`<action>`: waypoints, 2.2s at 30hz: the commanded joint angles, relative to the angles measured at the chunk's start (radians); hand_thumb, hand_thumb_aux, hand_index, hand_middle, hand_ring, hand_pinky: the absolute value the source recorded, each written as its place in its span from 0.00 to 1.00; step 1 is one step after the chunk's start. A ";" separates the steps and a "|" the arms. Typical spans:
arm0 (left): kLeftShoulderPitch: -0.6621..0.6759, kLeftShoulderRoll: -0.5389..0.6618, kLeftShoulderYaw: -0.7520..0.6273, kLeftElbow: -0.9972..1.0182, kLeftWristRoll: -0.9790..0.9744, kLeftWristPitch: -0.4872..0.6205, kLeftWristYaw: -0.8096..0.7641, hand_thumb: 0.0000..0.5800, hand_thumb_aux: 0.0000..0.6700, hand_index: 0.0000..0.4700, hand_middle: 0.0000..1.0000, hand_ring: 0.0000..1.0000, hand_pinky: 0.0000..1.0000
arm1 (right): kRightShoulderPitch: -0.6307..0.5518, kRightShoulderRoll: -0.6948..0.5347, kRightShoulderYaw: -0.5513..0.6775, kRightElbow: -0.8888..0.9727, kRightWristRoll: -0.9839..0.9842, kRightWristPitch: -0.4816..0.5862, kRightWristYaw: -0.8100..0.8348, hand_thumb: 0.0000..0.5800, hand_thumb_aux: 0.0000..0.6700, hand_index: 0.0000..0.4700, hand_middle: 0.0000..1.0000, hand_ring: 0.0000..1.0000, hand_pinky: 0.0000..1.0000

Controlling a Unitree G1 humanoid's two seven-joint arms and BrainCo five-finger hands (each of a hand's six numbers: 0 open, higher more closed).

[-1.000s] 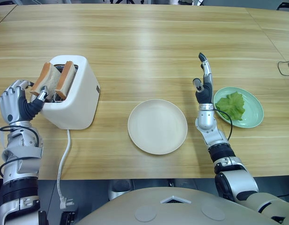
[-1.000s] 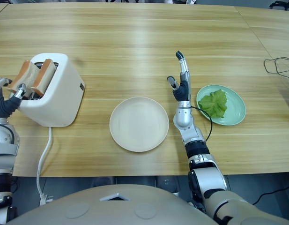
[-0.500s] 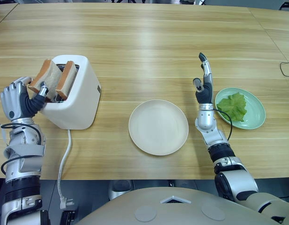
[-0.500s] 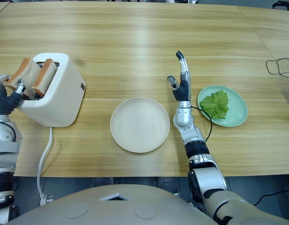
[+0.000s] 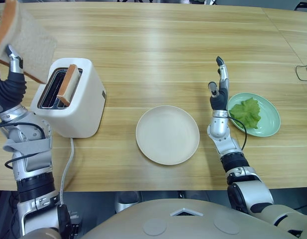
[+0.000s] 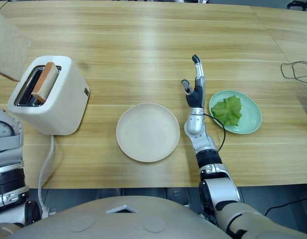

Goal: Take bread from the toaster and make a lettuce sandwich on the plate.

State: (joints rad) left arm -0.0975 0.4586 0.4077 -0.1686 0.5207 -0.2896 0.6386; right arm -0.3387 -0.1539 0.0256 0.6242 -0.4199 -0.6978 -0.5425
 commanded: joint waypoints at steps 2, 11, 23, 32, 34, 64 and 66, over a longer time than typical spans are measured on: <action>-0.013 -0.033 -0.182 -0.084 -0.115 -0.164 -0.158 1.00 1.00 0.98 1.00 1.00 1.00 | 0.005 -0.013 -0.033 0.001 0.020 0.014 -0.027 0.00 0.00 0.00 0.00 0.00 0.00; 0.042 -0.166 -0.648 0.173 -0.283 -0.313 -0.570 1.00 1.00 0.98 1.00 1.00 1.00 | -0.014 -0.099 -0.113 -0.006 0.033 0.031 -0.077 0.00 0.00 0.00 0.00 0.00 0.00; 0.123 -0.141 -0.718 0.334 -0.192 -0.274 -0.713 1.00 1.00 0.98 1.00 1.00 1.00 | 0.027 -0.381 -0.198 0.092 -0.027 0.111 -0.166 0.00 0.00 0.00 0.00 0.00 0.00; 0.104 -0.094 -0.723 0.396 -0.003 -0.199 -0.649 0.91 0.69 0.68 0.00 0.00 0.00 | -0.039 -0.475 -0.087 0.400 -0.120 0.221 -0.216 0.00 0.00 0.00 0.00 0.00 0.00; 0.099 -0.092 -0.723 0.397 0.032 -0.190 -0.622 0.00 0.00 0.00 0.00 0.00 0.00 | -0.059 -0.480 -0.027 0.467 -0.168 0.296 -0.225 0.00 0.00 0.00 0.00 0.00 0.00; 0.075 -0.077 -0.609 0.309 0.024 -0.169 -0.537 0.00 0.00 0.00 0.00 0.00 0.00 | -0.094 -0.455 0.265 0.607 -0.239 0.530 -0.195 1.00 1.00 0.98 0.00 0.00 0.00; 0.075 -0.075 -0.606 0.308 0.021 -0.169 -0.536 0.00 0.00 0.00 0.00 0.00 0.00 | -0.095 -0.460 0.266 0.595 -0.240 0.527 -0.219 1.00 1.00 0.98 0.00 0.00 0.00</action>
State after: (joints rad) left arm -0.0262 0.3815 -0.2085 0.1480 0.5444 -0.4610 0.1009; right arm -0.4403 -0.6007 0.2842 1.2316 -0.6632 -0.1763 -0.7450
